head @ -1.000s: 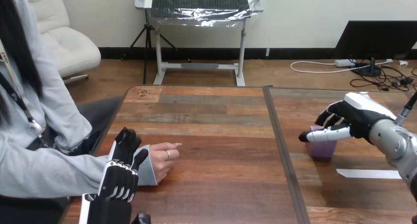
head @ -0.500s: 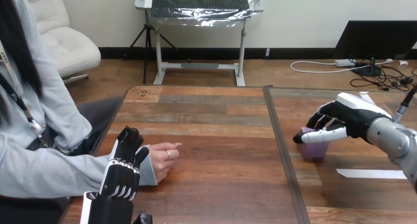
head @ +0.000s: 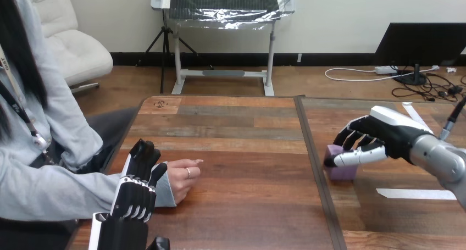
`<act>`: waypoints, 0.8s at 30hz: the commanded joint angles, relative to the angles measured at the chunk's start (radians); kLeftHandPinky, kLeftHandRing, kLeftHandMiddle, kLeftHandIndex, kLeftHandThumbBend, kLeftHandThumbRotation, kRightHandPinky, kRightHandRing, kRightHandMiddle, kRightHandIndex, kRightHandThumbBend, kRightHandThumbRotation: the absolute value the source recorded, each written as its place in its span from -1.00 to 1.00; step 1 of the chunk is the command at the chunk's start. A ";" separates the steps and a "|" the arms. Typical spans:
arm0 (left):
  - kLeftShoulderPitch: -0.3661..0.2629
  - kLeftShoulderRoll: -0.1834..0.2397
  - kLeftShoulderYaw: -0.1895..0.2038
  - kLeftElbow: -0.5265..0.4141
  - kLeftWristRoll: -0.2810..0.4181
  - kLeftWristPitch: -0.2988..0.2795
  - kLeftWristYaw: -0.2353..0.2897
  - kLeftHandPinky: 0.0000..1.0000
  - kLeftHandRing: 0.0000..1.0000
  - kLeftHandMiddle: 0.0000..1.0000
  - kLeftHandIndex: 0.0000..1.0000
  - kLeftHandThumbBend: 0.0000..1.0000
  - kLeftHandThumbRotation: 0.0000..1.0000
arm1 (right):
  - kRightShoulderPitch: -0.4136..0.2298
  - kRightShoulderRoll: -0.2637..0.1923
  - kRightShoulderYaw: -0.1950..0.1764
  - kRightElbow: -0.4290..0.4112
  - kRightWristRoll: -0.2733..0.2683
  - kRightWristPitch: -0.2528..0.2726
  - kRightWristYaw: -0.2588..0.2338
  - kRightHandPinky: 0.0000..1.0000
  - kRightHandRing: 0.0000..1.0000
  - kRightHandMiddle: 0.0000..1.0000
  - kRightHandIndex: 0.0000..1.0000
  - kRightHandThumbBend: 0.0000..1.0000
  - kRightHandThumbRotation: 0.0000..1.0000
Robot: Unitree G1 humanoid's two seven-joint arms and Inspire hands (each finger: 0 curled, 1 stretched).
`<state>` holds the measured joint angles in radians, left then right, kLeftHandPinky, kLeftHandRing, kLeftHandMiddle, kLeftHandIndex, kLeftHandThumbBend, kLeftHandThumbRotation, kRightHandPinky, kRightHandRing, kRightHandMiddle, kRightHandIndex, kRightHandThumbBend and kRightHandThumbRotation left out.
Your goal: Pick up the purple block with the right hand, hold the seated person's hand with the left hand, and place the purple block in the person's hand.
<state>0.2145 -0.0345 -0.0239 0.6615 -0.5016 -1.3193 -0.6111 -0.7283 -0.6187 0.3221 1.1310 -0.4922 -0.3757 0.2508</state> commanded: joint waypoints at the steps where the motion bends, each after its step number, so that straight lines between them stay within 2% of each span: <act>1: -0.062 0.002 0.000 -0.024 0.003 -0.004 -0.005 0.83 0.92 0.93 0.90 0.96 0.38 | 0.027 -0.039 -0.036 -0.115 0.033 -0.011 0.012 0.30 0.36 0.42 0.42 0.58 0.04; 8: -0.067 0.002 0.005 -0.016 0.006 -0.007 -0.004 0.83 0.92 0.93 0.90 0.96 0.40 | 0.068 -0.069 -0.064 -0.249 0.052 0.015 0.028 0.28 0.33 0.39 0.41 0.62 0.00; 14: -0.065 0.008 0.002 -0.021 0.002 0.011 -0.010 0.86 0.93 0.95 0.91 0.98 0.40 | 0.103 -0.091 -0.105 -0.353 0.070 0.030 0.022 0.23 0.29 0.35 0.38 0.64 -0.09; 24: -0.075 0.008 0.013 -0.010 0.013 -0.005 -0.004 0.84 0.90 0.92 0.90 0.99 0.44 | 0.134 -0.115 -0.168 -0.503 0.101 0.097 0.036 0.19 0.25 0.31 0.33 0.68 -0.13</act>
<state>0.2136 -0.0343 -0.0174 0.6620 -0.5005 -1.3153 -0.6109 -0.5427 -0.6774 0.2302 0.7820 -0.4292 -0.3041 0.2887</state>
